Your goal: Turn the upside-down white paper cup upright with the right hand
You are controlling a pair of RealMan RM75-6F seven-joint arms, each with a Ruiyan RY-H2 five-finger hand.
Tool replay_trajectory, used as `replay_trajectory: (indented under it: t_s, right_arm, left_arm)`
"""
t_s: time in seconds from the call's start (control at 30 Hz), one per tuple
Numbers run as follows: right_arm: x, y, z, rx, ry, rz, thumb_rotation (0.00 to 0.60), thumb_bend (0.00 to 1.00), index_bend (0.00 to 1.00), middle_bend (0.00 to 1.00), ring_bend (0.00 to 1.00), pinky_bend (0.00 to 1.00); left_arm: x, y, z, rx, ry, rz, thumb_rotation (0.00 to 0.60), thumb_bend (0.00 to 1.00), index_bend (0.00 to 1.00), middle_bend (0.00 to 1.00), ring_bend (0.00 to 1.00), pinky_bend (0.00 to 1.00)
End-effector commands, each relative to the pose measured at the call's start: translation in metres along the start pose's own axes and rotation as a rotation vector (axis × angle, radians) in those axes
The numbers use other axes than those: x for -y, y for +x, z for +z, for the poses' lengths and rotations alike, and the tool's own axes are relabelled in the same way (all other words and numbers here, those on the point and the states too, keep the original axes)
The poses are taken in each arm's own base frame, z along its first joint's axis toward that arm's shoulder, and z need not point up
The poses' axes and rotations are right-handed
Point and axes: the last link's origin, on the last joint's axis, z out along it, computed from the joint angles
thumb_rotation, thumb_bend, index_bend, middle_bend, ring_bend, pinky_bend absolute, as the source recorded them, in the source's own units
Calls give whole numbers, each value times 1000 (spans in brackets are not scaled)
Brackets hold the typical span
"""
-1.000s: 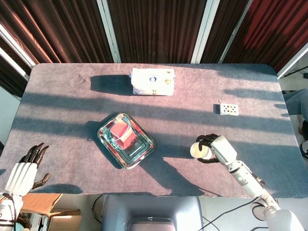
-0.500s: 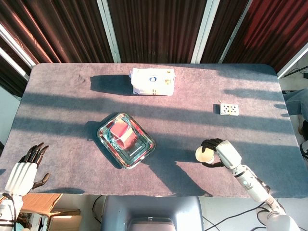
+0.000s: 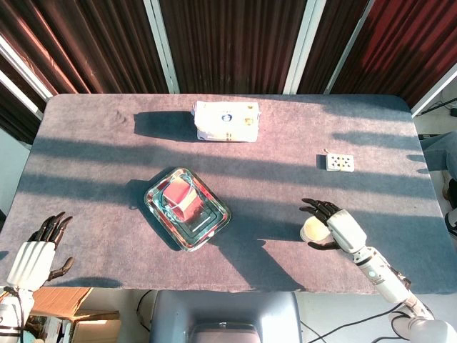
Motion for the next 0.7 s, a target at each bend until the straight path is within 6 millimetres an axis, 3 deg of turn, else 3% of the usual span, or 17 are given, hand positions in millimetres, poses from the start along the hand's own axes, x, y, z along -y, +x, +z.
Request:
replay_trajectory:
  t_s: [0.03, 0.13, 0.37, 0.57, 0.7]
  right_arm:
    - [3, 17, -10, -18, 12, -65, 600, 259, 134, 84, 80, 223]
    - [10, 35, -19, -55, -21, -110, 600, 259, 95, 63, 6, 198]
    - [33, 83, -51, -170, -331, -237, 600, 259, 78, 62, 0, 190]
    - [24, 88, -67, -148, -590, -255, 600, 259, 78, 62, 0, 187]
    - [20, 87, -63, -111, -624, -252, 600, 259, 71, 62, 0, 187]
  left_arm:
    - [0, 0, 0, 0, -1, 1, 600, 295, 55, 13, 0, 273]
    - [-1, 0, 0, 2, -1, 2, 600, 294, 55, 13, 0, 273]
    - [-1, -1, 0, 5, -4, 6, 600, 294, 55, 13, 0, 273]
    - [-2, -2, 0, 7, -6, 12, 600, 294, 55, 14, 0, 273]
    - [-3, -3, 1, 5, -6, 15, 600, 294, 55, 14, 0, 273]
